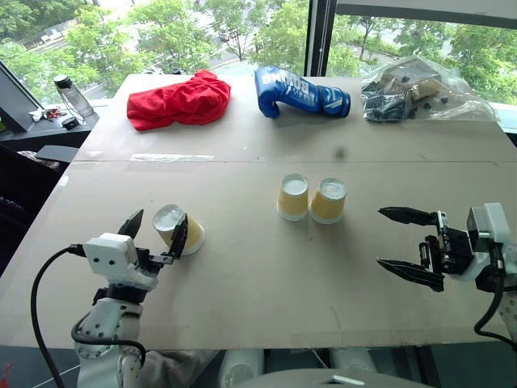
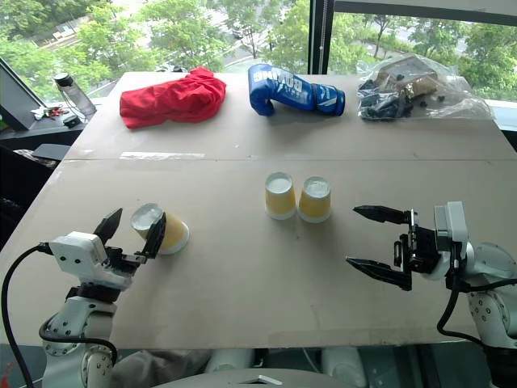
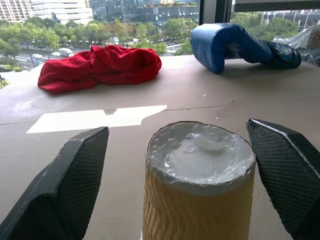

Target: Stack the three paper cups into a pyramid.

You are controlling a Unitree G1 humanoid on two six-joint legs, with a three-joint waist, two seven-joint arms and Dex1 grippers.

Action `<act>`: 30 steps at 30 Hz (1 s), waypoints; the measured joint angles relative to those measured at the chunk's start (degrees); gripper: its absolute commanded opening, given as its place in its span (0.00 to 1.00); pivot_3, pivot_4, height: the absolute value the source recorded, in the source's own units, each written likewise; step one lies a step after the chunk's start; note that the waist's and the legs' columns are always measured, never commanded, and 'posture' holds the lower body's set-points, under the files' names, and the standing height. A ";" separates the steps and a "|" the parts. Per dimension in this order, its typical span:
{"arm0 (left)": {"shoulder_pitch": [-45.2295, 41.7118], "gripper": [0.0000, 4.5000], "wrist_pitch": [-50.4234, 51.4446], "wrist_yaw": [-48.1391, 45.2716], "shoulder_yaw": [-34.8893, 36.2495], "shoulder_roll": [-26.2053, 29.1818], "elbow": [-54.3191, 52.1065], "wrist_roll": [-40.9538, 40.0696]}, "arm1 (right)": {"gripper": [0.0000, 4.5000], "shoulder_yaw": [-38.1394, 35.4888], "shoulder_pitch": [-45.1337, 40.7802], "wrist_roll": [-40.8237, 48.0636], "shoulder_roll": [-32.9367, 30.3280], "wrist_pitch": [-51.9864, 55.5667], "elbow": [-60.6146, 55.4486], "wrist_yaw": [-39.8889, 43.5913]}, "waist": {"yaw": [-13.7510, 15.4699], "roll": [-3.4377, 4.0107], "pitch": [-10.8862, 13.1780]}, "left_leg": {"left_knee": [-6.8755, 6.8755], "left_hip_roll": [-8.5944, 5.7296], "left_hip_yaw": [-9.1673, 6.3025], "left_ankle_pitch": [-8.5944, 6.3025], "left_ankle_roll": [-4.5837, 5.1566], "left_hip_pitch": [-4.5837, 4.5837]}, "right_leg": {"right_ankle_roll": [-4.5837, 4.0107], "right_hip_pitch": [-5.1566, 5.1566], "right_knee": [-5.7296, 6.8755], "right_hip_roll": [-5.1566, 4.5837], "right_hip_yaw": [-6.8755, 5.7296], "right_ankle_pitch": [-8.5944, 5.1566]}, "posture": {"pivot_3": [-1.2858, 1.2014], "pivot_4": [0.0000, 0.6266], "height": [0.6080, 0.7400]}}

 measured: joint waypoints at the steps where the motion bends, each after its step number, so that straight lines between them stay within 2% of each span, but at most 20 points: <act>1: -0.64 1.00 -0.21 0.03 -0.37 0.12 1.20 0.30 | 0.98 0.00 0.29 0.00 0.11 -0.09 0.00 0.00 | -0.03 0.00 0.00 | 0.00 0.00 0.01 0.00 0.00 0.00 | 0.00 0.00 0.00 0.00 0.00 0.00 | 0.52 0.24 1.00; 9: -2.95 1.00 -1.23 -1.31 -2.22 1.38 5.57 0.16 | 0.98 -0.05 1.21 -0.02 0.32 -0.98 0.00 0.11 | -0.22 -0.01 0.02 | -0.06 0.10 0.01 0.00 0.00 0.03 | 0.00 -0.01 0.00 0.00 0.03 0.00 | 0.52 0.24 1.00; 12: -4.05 0.81 -1.34 -2.31 -2.21 1.97 7.09 -0.79 | 1.00 -0.32 2.03 -0.03 0.23 -1.86 0.00 1.27 | -0.17 -0.01 0.02 | -0.07 0.10 0.02 0.00 0.00 0.02 | 0.00 -0.01 -0.02 -0.02 0.03 0.00 | 0.52 0.24 1.00; 14: -4.36 0.61 -1.40 -2.61 -2.17 2.30 7.60 -1.31 | 1.00 -0.34 2.66 -0.03 0.20 -2.38 0.00 1.80 | -0.17 -0.01 0.02 | -0.08 0.11 0.03 0.00 0.00 0.01 | 0.00 0.00 -0.04 -0.04 0.03 0.00 | 0.52 0.24 1.00; 15: -4.61 0.57 -1.40 -2.67 -2.08 2.48 7.92 -1.66 | 1.00 -0.35 2.86 -0.03 0.20 -2.40 0.01 2.08 | -0.17 -0.01 0.02 | -0.08 0.11 0.03 0.00 0.00 0.01 | 0.00 -0.01 -0.04 -0.06 0.05 0.00 | 0.52 0.24 1.00; 22: -6.82 0.57 0.09 -4.13 -2.11 5.21 8.66 -3.82 | 1.00 -0.56 3.11 0.05 0.21 -2.45 0.00 2.33 | -0.17 -0.04 0.05 | -0.12 0.11 -0.02 0.00 0.00 0.00 | 0.00 -0.01 -0.04 -0.07 0.08 0.00 | 0.52 0.24 1.00; 26: -18.11 0.57 9.93 -10.30 -2.69 14.76 8.27 -11.74 | 1.00 -1.29 3.31 0.09 0.26 -2.50 -0.25 1.30 | 0.82 -0.04 0.10 | -0.06 0.10 -0.25 0.01 -0.02 -0.08 | -0.01 -0.02 0.05 -0.03 -0.27 0.00 | 0.52 0.24 1.00; 30: -30.83 0.57 16.79 -16.37 -7.43 19.17 8.73 -14.97 | 1.00 -2.02 3.38 -0.01 0.65 -2.81 -0.26 -0.07 | 1.17 0.00 0.12 | -0.02 -0.23 -0.13 0.01 -0.01 -0.12 | 0.04 -0.02 -0.05 -0.06 -0.22 0.01 | 0.52 0.24 1.00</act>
